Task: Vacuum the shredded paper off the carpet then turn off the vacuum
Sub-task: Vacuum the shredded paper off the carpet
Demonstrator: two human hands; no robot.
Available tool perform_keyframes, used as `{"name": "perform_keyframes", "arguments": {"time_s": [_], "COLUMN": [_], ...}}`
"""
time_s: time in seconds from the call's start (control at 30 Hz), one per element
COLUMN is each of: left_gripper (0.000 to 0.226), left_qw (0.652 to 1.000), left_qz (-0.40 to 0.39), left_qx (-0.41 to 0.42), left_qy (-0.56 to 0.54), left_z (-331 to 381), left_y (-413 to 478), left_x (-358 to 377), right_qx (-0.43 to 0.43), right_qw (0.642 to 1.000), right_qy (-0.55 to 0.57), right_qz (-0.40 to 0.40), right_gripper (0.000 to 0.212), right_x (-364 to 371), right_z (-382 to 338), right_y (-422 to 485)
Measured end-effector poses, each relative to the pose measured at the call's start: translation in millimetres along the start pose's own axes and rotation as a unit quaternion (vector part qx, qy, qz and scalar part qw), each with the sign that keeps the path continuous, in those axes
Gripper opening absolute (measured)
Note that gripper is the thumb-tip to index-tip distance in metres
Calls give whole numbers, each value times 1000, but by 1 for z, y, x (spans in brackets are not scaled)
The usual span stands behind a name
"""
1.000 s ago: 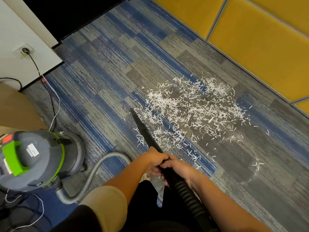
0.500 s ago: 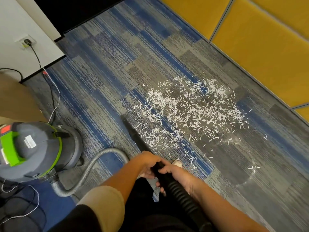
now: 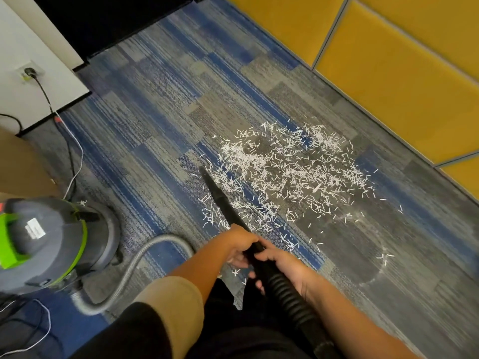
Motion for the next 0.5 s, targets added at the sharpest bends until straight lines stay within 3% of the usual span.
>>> {"name": "perform_keyframes", "arguments": {"time_s": [0.2,0.4,0.5], "left_gripper": [16,69,54], "left_qw": [1000,999,999], "left_qz": [7,-8,-7], "left_qx": [10,15,12], "left_qy": [28,31,37], "left_z": [7,2,-7], "left_y": [-3,-6,-4], "left_x": [10,14,12], "right_qx": [9,12,29], "right_qw": [1000,999,998], "right_qy": [-1,-31,-57], "right_qz": [11,15,2], "right_gripper": [52,47,48], "right_x": [-11,-11,-7], "right_z": [3,4,12], "right_y": [-3,-6,-5]}}
Point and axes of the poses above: each hand's wrist, its own y-axis towards the middle knuckle, its own x-axis out of the palm, z = x × y, the point moved 9 cm from there along y, towards the middle knuckle, and after that the axes turned 15 degrees about -x, right-handed, at the moved point
